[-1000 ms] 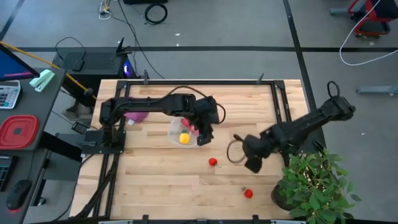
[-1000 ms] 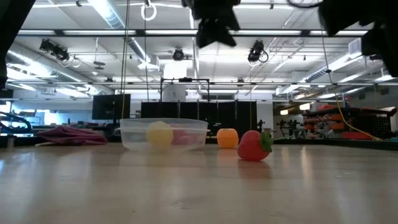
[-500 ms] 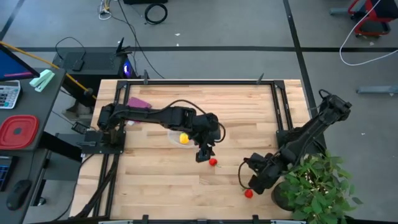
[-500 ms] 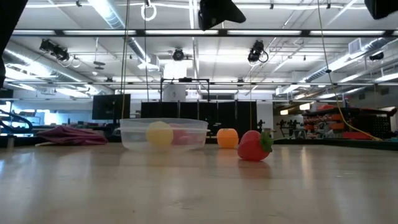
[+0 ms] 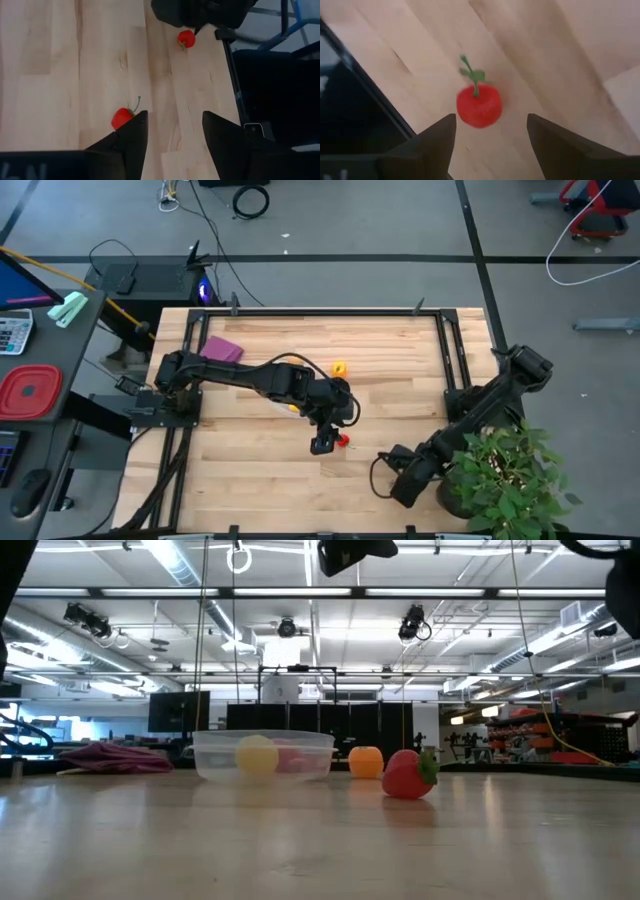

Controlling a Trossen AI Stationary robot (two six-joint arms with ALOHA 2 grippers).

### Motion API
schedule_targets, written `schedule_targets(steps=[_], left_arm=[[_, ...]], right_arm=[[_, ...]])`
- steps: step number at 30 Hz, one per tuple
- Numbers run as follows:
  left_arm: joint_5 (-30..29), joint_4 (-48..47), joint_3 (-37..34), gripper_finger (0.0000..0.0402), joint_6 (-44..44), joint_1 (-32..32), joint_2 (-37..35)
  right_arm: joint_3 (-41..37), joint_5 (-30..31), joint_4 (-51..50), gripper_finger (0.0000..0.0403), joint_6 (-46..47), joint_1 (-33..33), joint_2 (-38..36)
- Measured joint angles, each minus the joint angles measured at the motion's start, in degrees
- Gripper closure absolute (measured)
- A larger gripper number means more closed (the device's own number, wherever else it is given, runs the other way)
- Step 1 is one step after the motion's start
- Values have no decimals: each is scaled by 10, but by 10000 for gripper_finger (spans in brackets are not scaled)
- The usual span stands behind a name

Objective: Pick and placing Produce into tupperware
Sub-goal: Put the bottom red strawberry into the transparent bin

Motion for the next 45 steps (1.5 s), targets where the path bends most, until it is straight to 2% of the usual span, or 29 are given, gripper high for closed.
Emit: schedule_targets(steps=[3, 7, 17, 24, 35, 40, 45], left_arm=[[0, 0, 0, 199, 2, 2, 0], [0, 0, 0, 194, 2, 6, 0], [0, 0, 0, 202, 1, 8, 0], [0, 0, 0, 193, 1, 8, 0], [0, 0, 0, 200, 1, 8, 0], [0, 0, 0, 196, 1, 8, 0], [0, 0, 0, 201, -1, 8, 0]], right_arm=[[6, -31, -1, 148, 0, 0, 19], [7, -45, -1, 148, 0, 0, 24], [7, -16, 9, 148, 5, 0, 28], [7, -23, 64, 148, -2, 0, 61], [7, -13, 63, 149, -2, 0, 74], [11, -35, 64, 154, -9, -2, 101], [8, -19, 61, 163, -21, -7, 86]])
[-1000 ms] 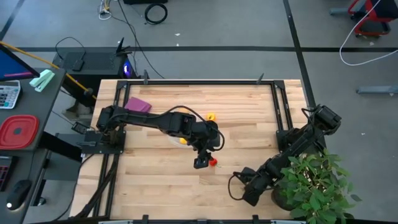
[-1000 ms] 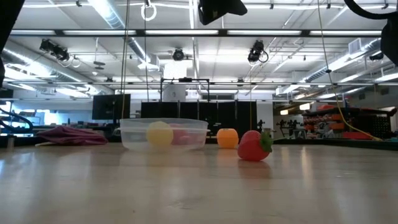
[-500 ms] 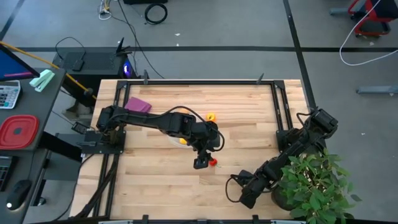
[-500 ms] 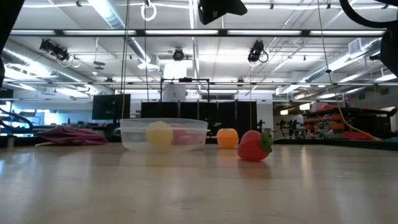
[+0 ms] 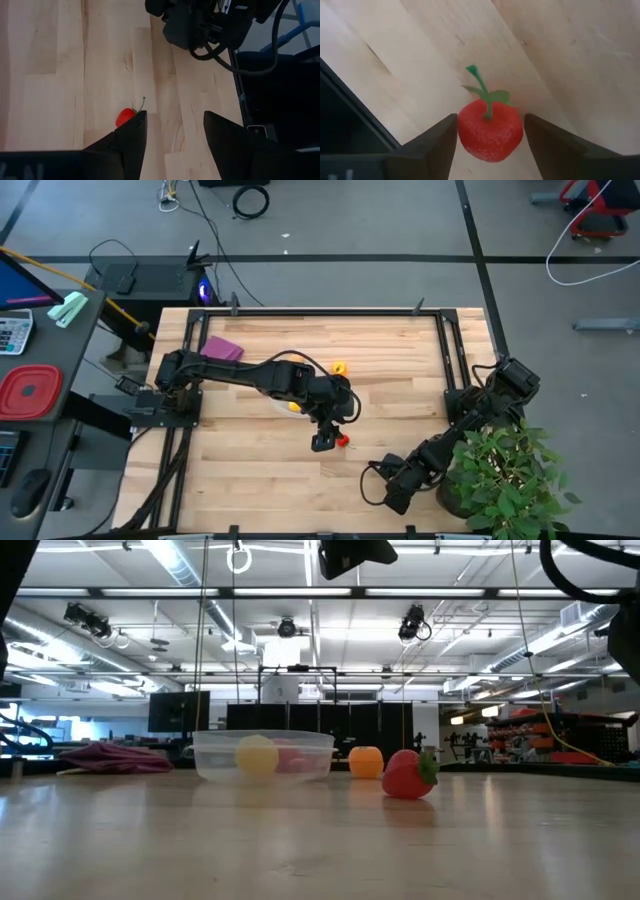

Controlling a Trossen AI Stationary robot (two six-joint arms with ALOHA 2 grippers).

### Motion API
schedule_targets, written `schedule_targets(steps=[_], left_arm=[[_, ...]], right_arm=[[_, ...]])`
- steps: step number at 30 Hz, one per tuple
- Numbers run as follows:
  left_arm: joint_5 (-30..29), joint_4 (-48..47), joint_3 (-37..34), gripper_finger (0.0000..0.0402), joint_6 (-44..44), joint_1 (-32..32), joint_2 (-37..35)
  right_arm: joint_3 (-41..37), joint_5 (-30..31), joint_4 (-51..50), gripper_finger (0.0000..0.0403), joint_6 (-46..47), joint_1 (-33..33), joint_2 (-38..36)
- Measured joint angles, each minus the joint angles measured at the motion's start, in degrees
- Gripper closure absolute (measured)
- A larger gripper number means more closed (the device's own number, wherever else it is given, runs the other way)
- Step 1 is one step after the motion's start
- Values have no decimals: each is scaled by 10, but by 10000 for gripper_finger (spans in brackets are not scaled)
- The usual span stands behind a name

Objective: Pick and placing Produce into tupperware
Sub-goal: Put the bottom red strawberry into the transparent bin

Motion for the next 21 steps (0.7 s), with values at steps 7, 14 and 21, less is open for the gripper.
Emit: schedule_targets(steps=[7, 14, 21], left_arm=[[0, 0, 0, 212, -1, 0, 0], [0, -22, 0, 215, -17, 0, 0], [0, -73, 0, 219, -37, -1, 0]], right_arm=[[-1, 10, -1, 198, -2, -3, -3], [-1, -1, -3, 230, -1, -5, -6], [-1, 4, -3, 221, -15, -7, -6]])
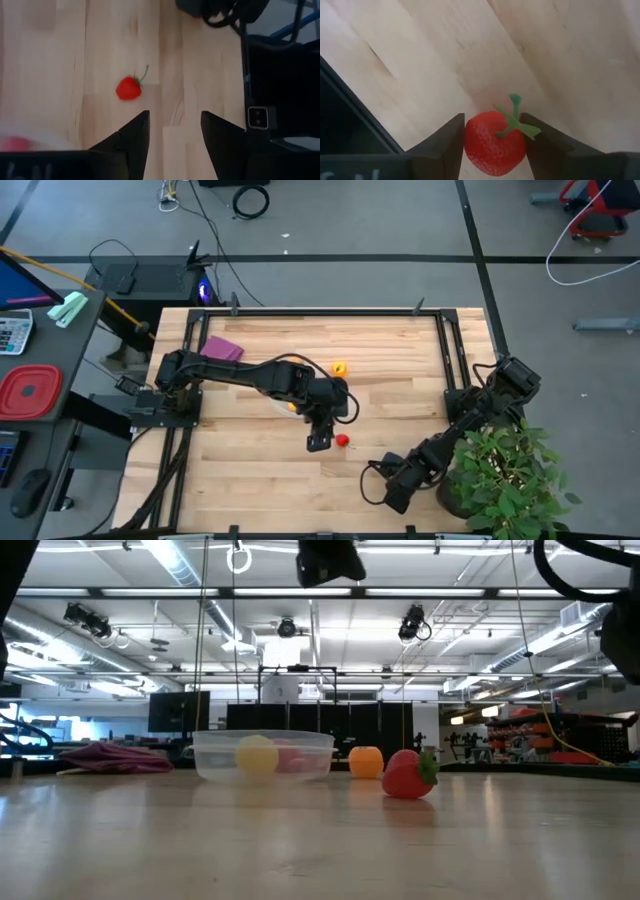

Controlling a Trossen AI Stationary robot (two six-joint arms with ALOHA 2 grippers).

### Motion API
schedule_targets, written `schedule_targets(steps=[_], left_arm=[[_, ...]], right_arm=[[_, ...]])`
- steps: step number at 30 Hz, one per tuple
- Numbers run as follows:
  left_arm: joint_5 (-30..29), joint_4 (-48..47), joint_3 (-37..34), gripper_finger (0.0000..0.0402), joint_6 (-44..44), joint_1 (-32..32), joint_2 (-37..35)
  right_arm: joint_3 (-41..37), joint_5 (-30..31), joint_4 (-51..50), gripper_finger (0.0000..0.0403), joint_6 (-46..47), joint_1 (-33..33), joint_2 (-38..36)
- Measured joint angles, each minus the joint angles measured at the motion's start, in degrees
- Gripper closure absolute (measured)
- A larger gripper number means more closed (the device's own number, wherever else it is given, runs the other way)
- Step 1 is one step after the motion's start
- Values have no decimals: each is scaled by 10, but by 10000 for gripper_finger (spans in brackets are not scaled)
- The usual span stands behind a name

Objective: Pick and placing Produce into tupperware
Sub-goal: Put the bottom red strawberry into the transparent bin

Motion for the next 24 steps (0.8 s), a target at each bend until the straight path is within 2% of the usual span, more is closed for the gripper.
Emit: schedule_targets(steps=[6, 12, 18, 24], left_arm=[[0, -69, 0, 225, -51, -4, 0], [-6, -128, 0, 229, -87, -17, 0], [-53, -127, 0, 231, -87, -38, 0], [-134, -153, 0, 246, -84, -59, -24]], right_arm=[[0, 7, 1, 229, -36, -19, 0], [0, 15, 2, 224, -112, -64, -1], [11, 19, 3, 226, -220, -132, -9], [74, 21, -16, 225, -352, -208, -18]])
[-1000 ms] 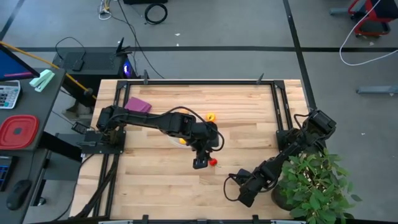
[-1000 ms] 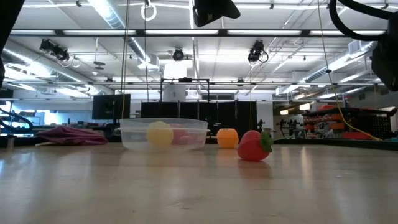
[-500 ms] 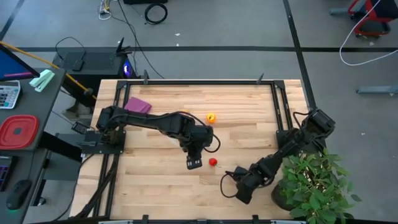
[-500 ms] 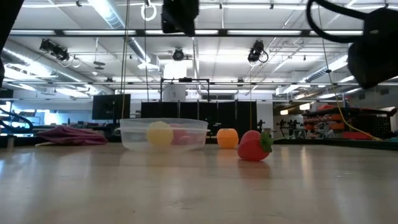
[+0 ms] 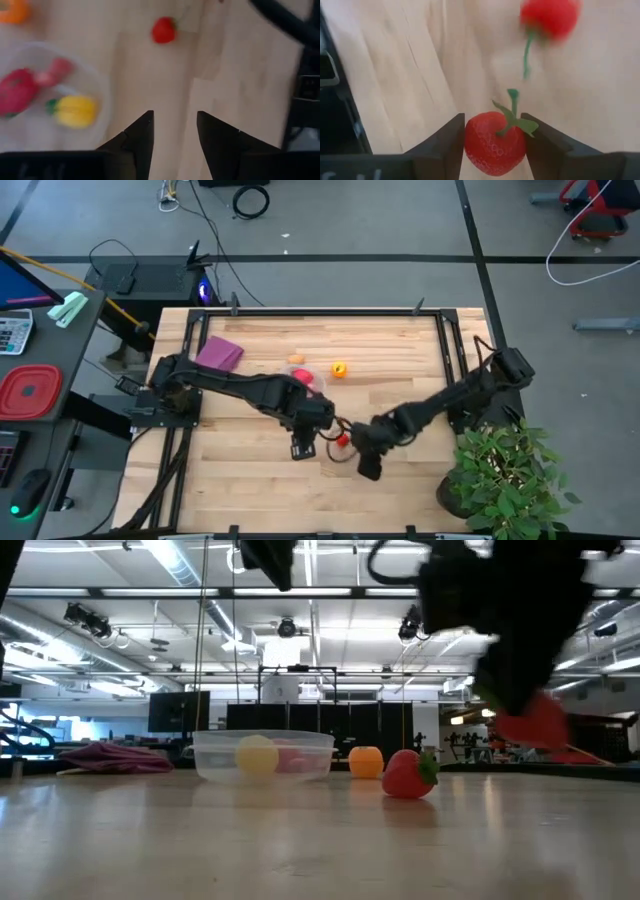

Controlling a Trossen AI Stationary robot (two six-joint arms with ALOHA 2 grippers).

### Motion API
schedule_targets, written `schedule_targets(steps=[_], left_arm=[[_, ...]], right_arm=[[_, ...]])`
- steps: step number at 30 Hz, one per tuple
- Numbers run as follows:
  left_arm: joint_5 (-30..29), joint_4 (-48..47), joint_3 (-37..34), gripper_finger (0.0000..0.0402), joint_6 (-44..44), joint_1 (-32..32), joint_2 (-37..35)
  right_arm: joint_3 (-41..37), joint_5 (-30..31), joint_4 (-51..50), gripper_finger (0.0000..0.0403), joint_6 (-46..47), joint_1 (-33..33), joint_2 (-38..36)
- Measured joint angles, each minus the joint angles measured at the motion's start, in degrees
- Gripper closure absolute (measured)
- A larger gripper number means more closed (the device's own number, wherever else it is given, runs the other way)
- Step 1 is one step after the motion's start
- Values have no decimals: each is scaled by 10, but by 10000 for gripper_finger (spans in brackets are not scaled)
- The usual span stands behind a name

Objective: Pick and placing Produce into tupperware
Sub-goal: Put the bottom red strawberry into the transparent bin

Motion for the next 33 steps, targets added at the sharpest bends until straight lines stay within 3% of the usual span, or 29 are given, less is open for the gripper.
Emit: schedule_targets(steps=[11, 15, 20, 24, 33], left_arm=[[-129, -74, 0, 283, -52, -29, -111], [-170, -85, 0, 290, -49, -31, -151], [-251, -91, 0, 291, -20, -21, -193], [-273, -87, 0, 285, 12, 4, -211], [-274, -69, 0, 274, 28, 68, -214]], right_arm=[[141, 78, -44, 222, -248, -154, 0], [150, 97, 6, 222, -294, -215, 0], [150, 9, 114, 222, -304, -286, 1], [150, -43, 187, 222, -284, -317, 1], [150, -36, 205, 222, -283, -299, 38]])
